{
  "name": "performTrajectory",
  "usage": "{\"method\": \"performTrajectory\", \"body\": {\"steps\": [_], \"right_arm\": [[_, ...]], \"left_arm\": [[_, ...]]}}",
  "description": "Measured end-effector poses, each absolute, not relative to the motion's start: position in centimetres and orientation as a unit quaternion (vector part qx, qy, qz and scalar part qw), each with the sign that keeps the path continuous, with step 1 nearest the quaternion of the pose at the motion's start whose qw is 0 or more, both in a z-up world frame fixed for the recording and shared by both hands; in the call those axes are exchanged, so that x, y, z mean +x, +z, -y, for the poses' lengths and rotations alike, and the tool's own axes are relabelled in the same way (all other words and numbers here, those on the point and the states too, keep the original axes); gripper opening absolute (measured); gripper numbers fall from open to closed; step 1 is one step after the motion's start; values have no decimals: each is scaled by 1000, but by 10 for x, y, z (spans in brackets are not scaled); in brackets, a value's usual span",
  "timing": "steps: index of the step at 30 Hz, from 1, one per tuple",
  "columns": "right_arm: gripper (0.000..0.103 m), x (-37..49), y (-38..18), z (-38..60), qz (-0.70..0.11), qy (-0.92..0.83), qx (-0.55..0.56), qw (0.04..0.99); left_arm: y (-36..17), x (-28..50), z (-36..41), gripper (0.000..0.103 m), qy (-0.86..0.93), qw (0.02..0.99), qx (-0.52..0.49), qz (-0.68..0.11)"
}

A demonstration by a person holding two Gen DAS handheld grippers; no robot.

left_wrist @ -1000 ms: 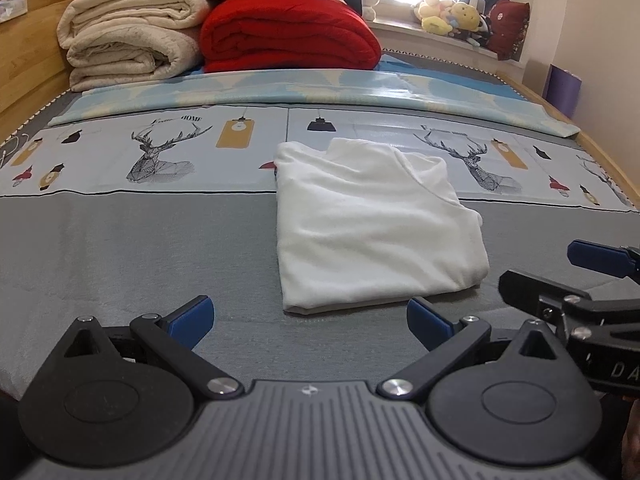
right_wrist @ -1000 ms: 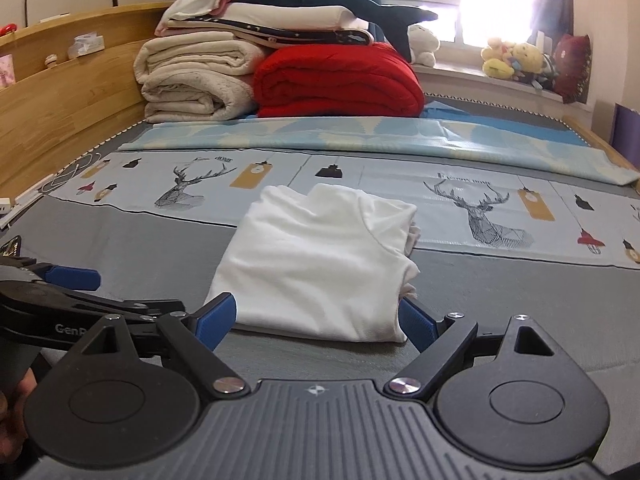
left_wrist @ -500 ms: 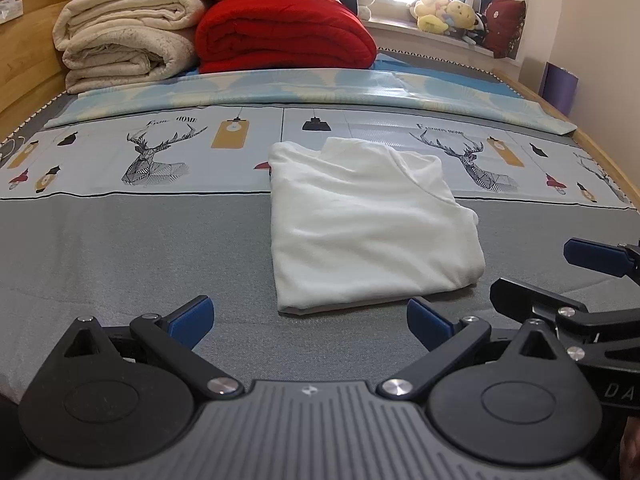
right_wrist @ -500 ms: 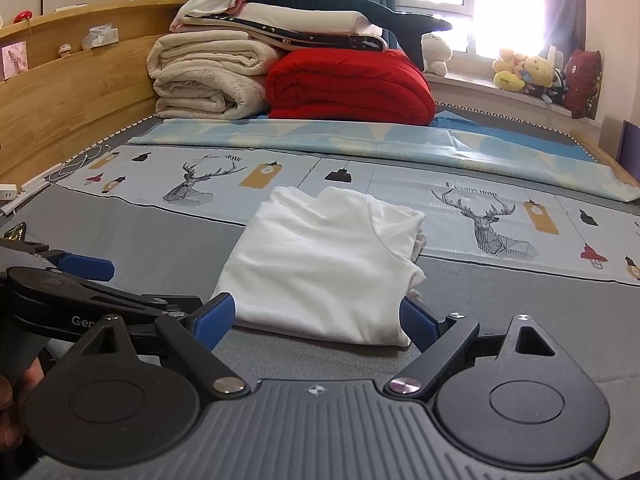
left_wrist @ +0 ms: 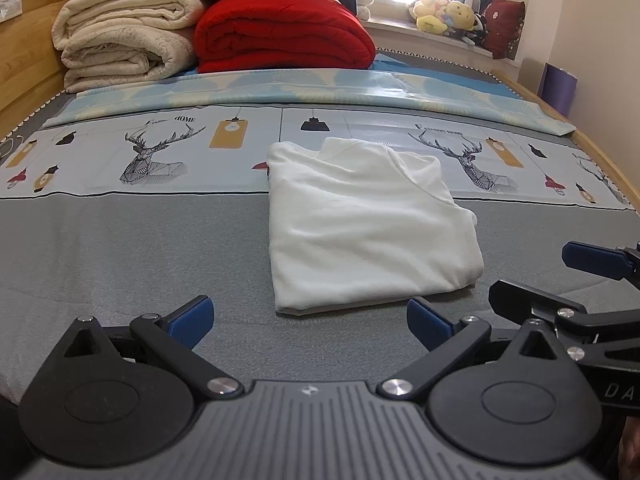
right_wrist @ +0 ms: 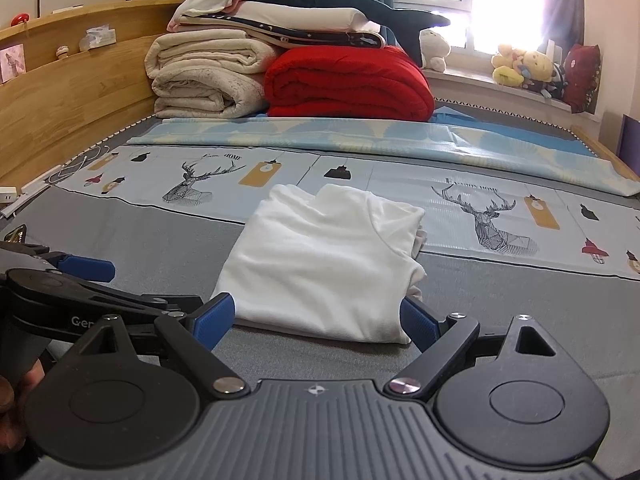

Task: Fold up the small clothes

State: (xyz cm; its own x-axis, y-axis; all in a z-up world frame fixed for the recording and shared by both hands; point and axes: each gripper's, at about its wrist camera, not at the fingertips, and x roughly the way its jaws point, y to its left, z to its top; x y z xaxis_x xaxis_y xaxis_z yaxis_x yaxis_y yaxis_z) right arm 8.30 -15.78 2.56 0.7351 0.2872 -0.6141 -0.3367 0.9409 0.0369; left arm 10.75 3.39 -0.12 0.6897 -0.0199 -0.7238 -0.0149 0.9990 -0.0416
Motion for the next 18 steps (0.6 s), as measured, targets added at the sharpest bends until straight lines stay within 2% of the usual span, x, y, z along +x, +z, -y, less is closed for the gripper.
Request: {"method": "performTrajectory", "body": {"steps": [18], "right_arm": [[90, 83, 25, 157, -324, 168, -38, 930]], "left_arm": [[-2, 108, -33, 103, -3, 919, -20, -393]]}}
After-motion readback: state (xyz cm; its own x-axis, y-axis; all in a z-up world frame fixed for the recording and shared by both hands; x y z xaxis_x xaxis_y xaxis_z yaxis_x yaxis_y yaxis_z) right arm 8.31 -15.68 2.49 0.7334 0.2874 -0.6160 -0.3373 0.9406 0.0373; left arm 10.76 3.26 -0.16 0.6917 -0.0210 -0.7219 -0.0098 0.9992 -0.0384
